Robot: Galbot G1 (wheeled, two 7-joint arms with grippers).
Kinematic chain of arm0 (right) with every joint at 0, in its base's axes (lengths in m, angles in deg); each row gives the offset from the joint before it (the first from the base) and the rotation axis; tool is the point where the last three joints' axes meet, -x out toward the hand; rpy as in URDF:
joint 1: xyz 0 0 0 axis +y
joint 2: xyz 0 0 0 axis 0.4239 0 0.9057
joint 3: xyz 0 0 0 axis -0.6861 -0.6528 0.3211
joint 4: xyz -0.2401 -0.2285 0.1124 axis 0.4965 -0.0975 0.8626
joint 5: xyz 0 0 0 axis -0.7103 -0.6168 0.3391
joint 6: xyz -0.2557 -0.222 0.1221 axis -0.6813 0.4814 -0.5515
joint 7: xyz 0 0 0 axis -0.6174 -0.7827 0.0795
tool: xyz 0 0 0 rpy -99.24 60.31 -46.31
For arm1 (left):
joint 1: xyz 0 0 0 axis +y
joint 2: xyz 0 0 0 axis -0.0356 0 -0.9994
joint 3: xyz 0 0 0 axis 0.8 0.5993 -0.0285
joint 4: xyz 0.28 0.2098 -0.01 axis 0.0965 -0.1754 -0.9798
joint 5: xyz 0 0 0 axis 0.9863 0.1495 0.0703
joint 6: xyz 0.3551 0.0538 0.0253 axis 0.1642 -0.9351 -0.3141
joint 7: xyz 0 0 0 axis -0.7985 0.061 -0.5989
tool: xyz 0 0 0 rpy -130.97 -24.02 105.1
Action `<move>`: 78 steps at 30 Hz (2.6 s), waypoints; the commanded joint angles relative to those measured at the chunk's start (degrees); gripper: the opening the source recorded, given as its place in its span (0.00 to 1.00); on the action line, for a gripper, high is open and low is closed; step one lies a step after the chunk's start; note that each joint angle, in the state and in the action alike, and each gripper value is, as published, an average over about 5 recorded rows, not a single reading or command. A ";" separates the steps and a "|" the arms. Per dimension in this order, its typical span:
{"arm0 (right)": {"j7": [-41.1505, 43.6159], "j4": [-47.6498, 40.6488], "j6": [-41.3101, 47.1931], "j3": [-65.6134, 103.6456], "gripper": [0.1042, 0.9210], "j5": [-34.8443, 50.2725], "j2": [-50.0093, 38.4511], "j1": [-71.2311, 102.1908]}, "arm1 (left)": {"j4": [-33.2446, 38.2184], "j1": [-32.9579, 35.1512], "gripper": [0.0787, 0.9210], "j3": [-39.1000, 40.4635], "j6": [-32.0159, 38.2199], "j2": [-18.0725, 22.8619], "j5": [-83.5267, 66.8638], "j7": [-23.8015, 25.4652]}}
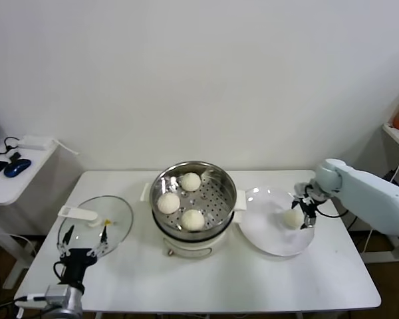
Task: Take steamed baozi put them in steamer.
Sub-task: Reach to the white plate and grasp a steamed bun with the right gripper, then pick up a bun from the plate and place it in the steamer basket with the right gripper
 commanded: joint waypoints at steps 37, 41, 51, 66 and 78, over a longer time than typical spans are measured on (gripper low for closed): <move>0.95 4.32 5.47 -10.02 0.66 17.67 -0.10 -13.39 | -0.30 -0.12 0.88 -0.09 0.11 0.05 0.03 0.05; 0.32 8.87 8.31 -18.63 0.66 28.07 0.29 -22.32 | 0.11 -0.36 0.88 0.21 -0.07 0.06 0.08 0.04; -0.40 16.26 10.20 -34.54 0.66 46.07 5.86 -41.65 | 0.67 -0.34 0.88 1.02 0.10 0.27 -0.36 -0.02; -1.54 18.45 11.28 -37.75 0.67 54.72 18.19 -43.61 | 1.91 0.94 0.88 1.15 0.69 0.53 -0.94 -0.07; -3.17 10.13 12.33 -34.69 0.67 51.06 25.82 -33.97 | 2.65 1.01 0.88 0.72 0.64 0.49 -1.50 0.02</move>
